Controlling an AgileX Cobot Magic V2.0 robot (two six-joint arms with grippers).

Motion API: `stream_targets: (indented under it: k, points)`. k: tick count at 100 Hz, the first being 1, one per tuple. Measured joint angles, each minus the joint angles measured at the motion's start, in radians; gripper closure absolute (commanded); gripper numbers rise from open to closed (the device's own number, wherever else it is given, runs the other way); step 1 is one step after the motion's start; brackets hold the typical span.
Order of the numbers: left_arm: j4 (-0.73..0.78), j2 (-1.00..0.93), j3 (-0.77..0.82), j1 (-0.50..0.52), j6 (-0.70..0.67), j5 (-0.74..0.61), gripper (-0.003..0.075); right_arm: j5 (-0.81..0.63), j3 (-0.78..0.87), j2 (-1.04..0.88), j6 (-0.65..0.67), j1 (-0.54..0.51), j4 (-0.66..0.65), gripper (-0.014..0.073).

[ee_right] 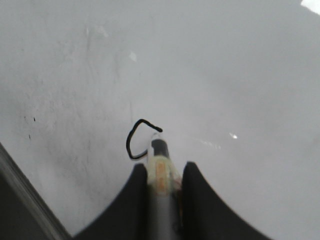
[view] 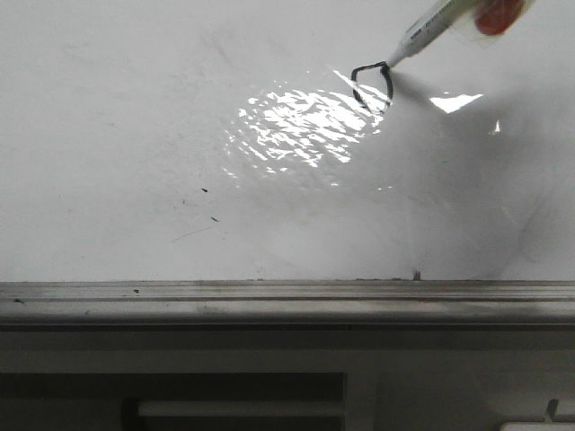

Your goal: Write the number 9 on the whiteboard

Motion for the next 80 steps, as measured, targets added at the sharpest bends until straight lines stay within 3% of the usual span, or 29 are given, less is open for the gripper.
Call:
stream_targets:
  k: [21, 50, 80]
  points:
    - [0.000, 0.000, 0.000, 0.000, 0.000, 0.000, 0.0741, 0.030, -0.031, 0.028, 0.002, 0.000, 0.002, 0.0634]
    - [0.000, 0.000, 0.000, 0.000, 0.000, 0.000, 0.0741, 0.256, 0.033, -0.053, 0.002, 0.000, 0.058, 0.0634]
    - [0.000, 0.000, 0.000, 0.000, 0.000, 0.000, 0.0741, 0.274, 0.126, -0.124, 0.002, -0.001, 0.078, 0.0634]
